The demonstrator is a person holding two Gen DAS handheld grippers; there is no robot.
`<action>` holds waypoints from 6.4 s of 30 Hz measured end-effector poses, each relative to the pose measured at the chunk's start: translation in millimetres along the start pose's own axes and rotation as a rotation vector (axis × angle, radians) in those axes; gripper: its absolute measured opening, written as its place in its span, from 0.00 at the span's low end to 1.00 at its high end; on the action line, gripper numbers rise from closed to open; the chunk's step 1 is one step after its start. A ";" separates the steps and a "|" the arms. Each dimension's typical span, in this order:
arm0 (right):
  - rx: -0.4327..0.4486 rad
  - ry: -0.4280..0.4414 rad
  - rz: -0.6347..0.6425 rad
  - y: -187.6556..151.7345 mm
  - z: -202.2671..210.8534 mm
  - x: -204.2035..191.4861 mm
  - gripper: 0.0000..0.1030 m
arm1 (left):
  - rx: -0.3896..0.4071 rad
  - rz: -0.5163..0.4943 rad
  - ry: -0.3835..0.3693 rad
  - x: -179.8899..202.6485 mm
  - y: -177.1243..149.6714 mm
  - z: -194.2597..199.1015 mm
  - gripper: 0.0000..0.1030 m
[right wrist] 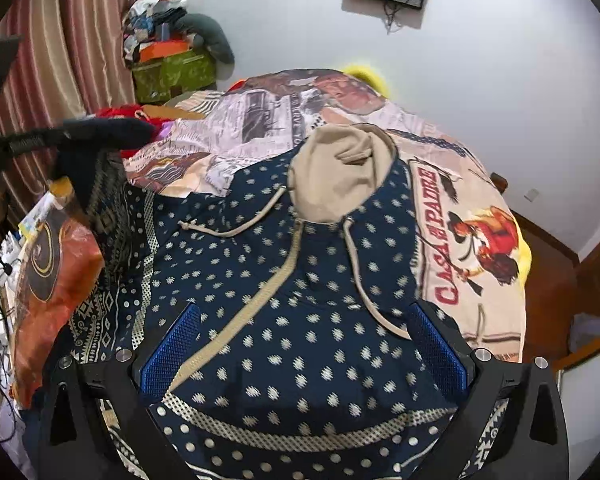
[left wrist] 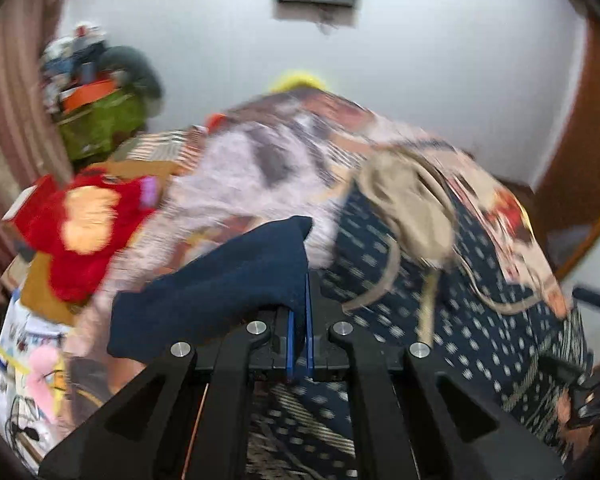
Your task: Fold large clothes
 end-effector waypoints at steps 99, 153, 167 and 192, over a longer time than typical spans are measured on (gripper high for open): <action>0.074 0.057 -0.417 -68.4 8.5 88.6 0.08 | -0.233 -0.114 0.443 -98.0 -144.2 -75.0 0.68; 0.050 0.141 -1.229 -294.4 80.3 273.2 0.74 | -0.478 -0.200 -0.278 214.5 -102.2 -73.6 0.74; 0.165 0.045 -1.203 -285.2 89.9 301.0 0.10 | -0.444 -0.242 -0.244 220.7 -105.8 -64.0 0.74; 0.475 0.116 -0.546 -25.3 181.0 116.4 0.05 | 0.023 -0.175 -0.138 107.4 -20.0 84.2 0.74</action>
Point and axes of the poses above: each gripper's, at about its wrist camera, not at the fingertips, and z roughly against the way its jaws point, x to its right, y to its top, the point moved 7 cm from there along -z, roughly the way its jaws point, and after that the axes turned 7 degrees about y, right-handed, at the moved point
